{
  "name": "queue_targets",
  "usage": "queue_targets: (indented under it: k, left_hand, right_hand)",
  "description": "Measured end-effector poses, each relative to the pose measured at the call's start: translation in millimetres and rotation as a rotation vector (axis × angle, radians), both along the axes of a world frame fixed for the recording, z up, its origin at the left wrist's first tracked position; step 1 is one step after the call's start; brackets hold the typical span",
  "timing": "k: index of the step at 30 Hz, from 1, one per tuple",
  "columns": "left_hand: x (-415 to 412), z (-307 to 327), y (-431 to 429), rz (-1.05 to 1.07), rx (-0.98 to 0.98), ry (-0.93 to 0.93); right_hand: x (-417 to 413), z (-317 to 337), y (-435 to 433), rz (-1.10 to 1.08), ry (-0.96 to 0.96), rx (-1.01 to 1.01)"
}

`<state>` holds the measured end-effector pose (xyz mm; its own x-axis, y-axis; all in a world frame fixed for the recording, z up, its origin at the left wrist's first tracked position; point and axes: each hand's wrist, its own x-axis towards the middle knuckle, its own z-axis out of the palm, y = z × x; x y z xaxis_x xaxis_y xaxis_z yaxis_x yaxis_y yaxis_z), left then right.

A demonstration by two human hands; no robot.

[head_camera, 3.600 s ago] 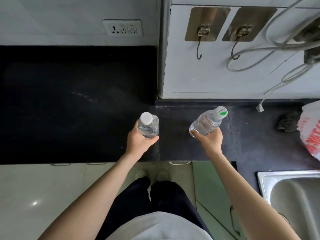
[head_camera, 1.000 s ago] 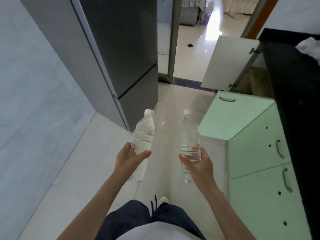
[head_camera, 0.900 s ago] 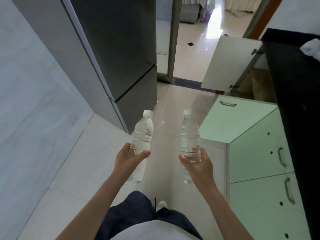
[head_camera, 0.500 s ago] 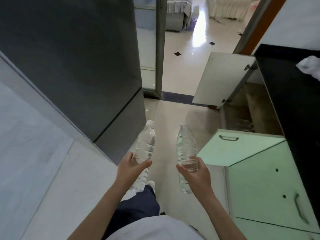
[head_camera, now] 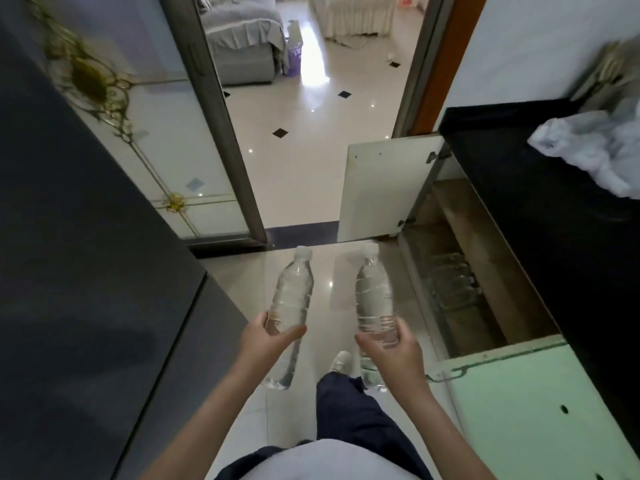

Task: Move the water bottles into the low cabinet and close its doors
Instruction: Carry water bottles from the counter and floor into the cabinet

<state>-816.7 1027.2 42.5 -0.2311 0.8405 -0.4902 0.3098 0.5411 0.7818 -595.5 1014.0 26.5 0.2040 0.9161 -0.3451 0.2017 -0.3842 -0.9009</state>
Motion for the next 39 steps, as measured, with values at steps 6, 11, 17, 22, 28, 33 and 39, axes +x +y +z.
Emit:
queue_targets:
  k: [6, 11, 17, 22, 28, 33, 39]
  left_hand:
    - [39.5, 5.7, 133.2, -0.085, 0.010, 0.051]
    - [72.6, 24.0, 230.9, -0.167, 0.054, 0.033]
    - [111.1, 26.7, 328.2, -0.394, 0.051, 0.009]
    - [142.6, -4.3, 397.5, -0.629, -0.028, -0.015]
    - [175.0, -26.6, 462.4, -0.965, -0.118, 0.042]
    - [210.0, -52.4, 487.4, -1.131, -0.154, 0.062]
    - [247.9, -123.6, 491.6, -1.193, -0.200, 0.143]
  right_hand:
    - [43.7, 6.4, 126.5, -0.041, 0.001, 0.001]
    - [71.8, 21.2, 197.3, -0.122, -0.009, 0.038]
    - [84.6, 16.7, 242.4, -0.325, -0.031, 0.026]
    - [79.2, 5.9, 267.9, -0.617, 0.044, -0.056]
    - [63.3, 0.6, 291.2, -0.965, 0.080, -0.120]
    - [66.8, -17.2, 301.0, -1.153, 0.071, -0.161]
    - [87.0, -88.5, 289.4, -1.214, -0.051, -0.286]
